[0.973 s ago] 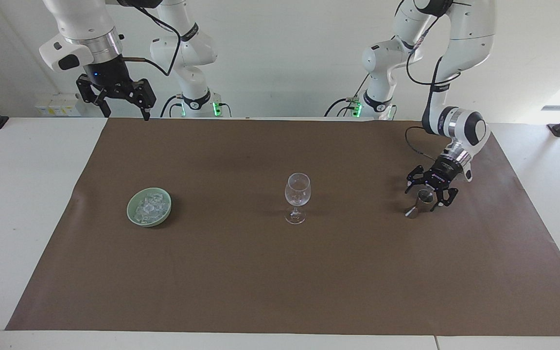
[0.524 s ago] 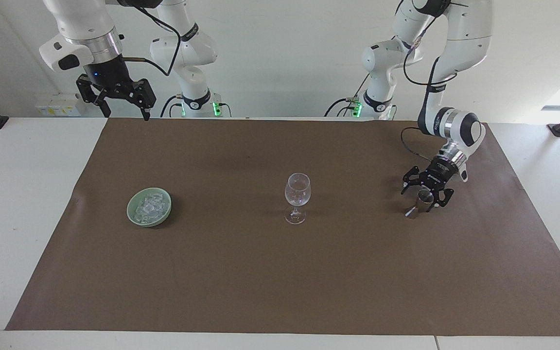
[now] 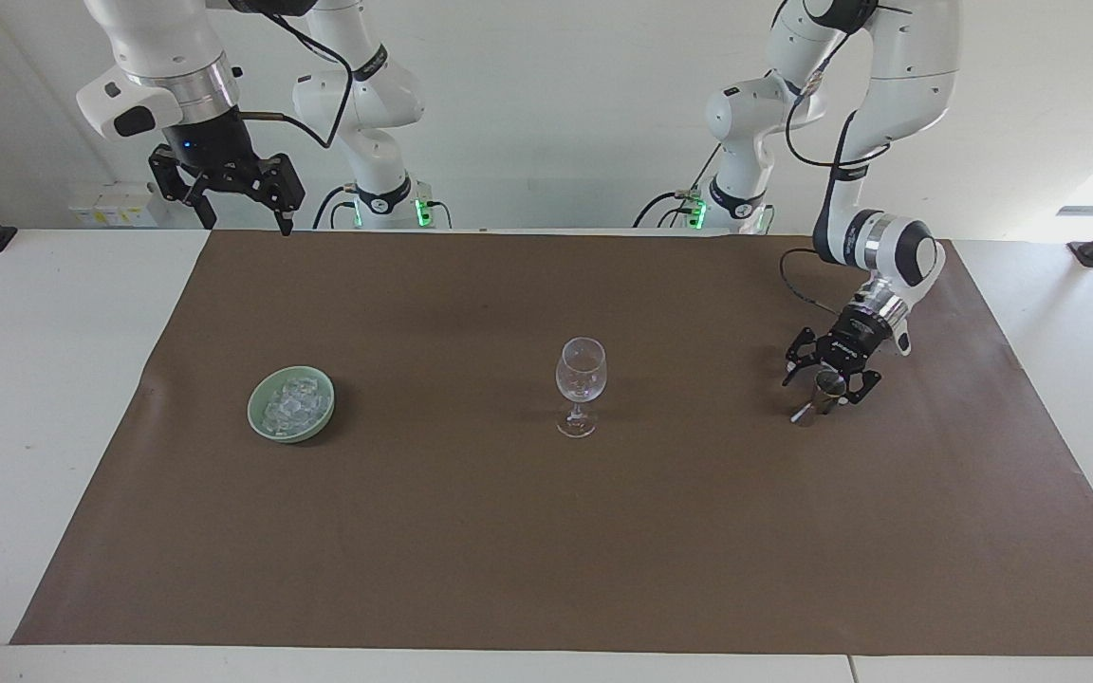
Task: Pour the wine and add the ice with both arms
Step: 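Grasp the silver jigger with the left gripper and lift it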
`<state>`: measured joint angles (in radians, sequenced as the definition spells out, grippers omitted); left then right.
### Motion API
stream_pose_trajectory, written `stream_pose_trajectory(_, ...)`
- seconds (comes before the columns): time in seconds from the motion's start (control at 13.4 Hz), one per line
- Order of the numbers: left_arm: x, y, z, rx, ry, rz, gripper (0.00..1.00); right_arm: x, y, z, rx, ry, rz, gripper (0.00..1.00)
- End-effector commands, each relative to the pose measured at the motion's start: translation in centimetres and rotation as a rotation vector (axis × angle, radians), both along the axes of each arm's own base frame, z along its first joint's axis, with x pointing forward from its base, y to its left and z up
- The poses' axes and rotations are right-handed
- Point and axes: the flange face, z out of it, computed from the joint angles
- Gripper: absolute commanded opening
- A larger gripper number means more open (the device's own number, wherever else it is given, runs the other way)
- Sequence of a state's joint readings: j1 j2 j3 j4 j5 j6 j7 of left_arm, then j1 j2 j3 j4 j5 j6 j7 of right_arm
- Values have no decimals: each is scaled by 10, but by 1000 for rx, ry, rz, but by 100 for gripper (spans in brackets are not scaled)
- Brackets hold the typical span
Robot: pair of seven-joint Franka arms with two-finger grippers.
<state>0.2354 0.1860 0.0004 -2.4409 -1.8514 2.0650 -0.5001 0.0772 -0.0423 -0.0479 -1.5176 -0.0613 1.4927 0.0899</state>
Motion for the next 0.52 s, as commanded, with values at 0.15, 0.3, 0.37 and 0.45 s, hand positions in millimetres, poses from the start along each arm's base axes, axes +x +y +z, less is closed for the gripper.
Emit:
stream_pose_trajectory(0.15, -4, 0, -3, 15, 3, 24, 22, -6, -2, 0, 19, 6, 10, 100)
stream_pose_trajectory(0.3, -4, 2, -6, 13, 9, 29, 4, -6, -1, 0, 19, 6, 12, 100)
stream_pose_trajectory(0.37, -4, 3, -7, 13, 14, 31, 0, -6, -2, 0, 19, 6, 10, 100)
stream_pose_trajectory(0.45, -3, 3, -7, 13, 10, 30, 0, -6, -2, 1, 19, 5, 10, 100)
